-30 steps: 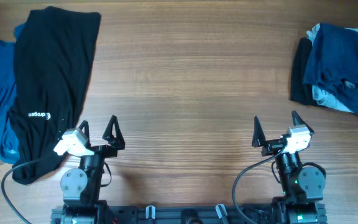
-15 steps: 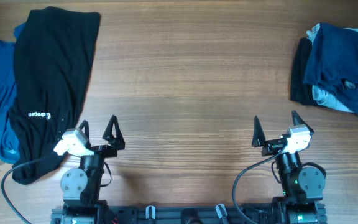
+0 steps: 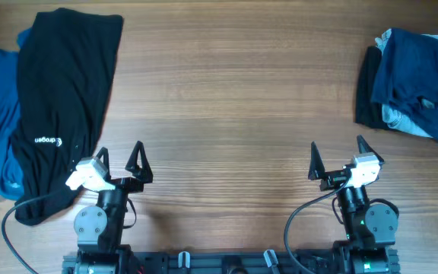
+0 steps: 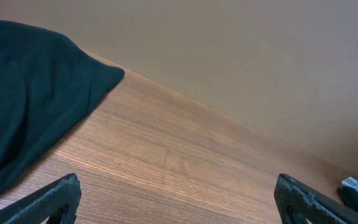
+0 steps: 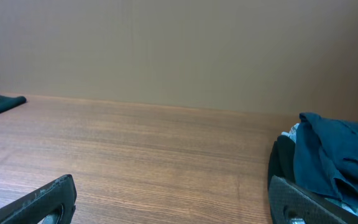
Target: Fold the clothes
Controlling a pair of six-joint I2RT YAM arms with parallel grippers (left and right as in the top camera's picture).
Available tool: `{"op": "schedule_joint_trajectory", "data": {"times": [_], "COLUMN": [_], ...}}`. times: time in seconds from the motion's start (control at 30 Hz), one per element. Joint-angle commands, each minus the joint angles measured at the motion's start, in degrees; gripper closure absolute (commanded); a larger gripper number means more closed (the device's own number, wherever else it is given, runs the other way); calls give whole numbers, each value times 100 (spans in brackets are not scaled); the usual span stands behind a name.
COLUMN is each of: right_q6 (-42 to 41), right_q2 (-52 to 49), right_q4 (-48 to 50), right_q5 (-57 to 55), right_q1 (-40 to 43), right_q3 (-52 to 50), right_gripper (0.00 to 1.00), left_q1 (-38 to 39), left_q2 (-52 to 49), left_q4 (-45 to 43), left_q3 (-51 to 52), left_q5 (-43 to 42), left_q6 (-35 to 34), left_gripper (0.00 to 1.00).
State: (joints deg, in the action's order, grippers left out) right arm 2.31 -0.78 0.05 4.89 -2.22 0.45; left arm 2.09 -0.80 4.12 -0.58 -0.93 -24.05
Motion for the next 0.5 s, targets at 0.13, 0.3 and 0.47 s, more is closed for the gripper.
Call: {"op": "schedule_joint_trajectory", "data": {"times": [0.13, 0.3, 0.47], "right_q6": [70, 63, -4], "right_q2": [35, 35, 35], "right_q4": [15, 15, 33], "right_q5": [-59, -55, 74], "right_q1": [-17, -17, -17], "right_q3": [-15, -15, -15], "right_gripper": [0, 0, 0], "left_q1": [-55, -55, -55], "left_q2": [42, 42, 42], "left_q4": [20, 20, 20], "left_q3": [22, 22, 22], "left_q5": [37, 37, 39], "left_q6": [133, 133, 136], "left_gripper": [0, 0, 0]}}
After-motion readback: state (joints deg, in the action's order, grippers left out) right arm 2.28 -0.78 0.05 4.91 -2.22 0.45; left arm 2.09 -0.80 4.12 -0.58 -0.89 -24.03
